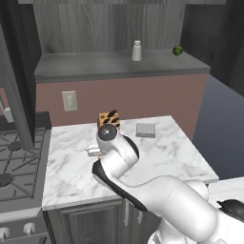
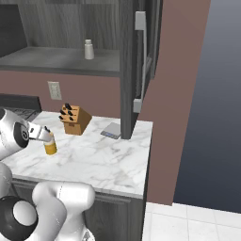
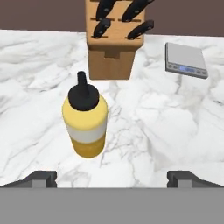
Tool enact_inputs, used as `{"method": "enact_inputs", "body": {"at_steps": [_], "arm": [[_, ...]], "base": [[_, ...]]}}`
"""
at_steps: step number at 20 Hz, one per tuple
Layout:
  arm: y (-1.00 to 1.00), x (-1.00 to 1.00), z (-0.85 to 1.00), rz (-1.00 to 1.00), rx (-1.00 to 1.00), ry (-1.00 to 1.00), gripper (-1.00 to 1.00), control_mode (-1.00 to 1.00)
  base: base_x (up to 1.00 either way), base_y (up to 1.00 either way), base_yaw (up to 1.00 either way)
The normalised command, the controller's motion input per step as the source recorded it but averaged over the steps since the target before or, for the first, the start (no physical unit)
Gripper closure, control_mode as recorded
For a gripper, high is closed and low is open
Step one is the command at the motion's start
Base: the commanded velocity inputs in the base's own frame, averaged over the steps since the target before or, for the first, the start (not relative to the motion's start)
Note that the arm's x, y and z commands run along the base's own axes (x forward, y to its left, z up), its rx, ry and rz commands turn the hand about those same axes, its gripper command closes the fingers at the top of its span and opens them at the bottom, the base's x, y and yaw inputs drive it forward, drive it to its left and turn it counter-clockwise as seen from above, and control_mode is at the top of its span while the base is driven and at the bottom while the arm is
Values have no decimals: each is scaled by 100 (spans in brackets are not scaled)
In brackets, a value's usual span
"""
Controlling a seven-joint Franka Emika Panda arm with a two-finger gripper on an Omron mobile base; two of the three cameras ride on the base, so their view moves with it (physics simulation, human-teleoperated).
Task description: Pick the shaker and mustard from the counter and place them in the cabinet.
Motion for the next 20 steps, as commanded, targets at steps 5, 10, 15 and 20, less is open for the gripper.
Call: {"method": "enact_inputs", "body": {"at_steps": [5,10,15,20], "arm": [[10,37,-5,0,-4,8,-100,-100],[15,37,-12,0,-3,10,-100,-100],[10,25,-22,0,-3,6,-100,-100],[3,6,-28,0,-2,0,-100,-100]], "base": [[0,0,0],[0,0,0],[0,0,0],[0,0,0]]}}
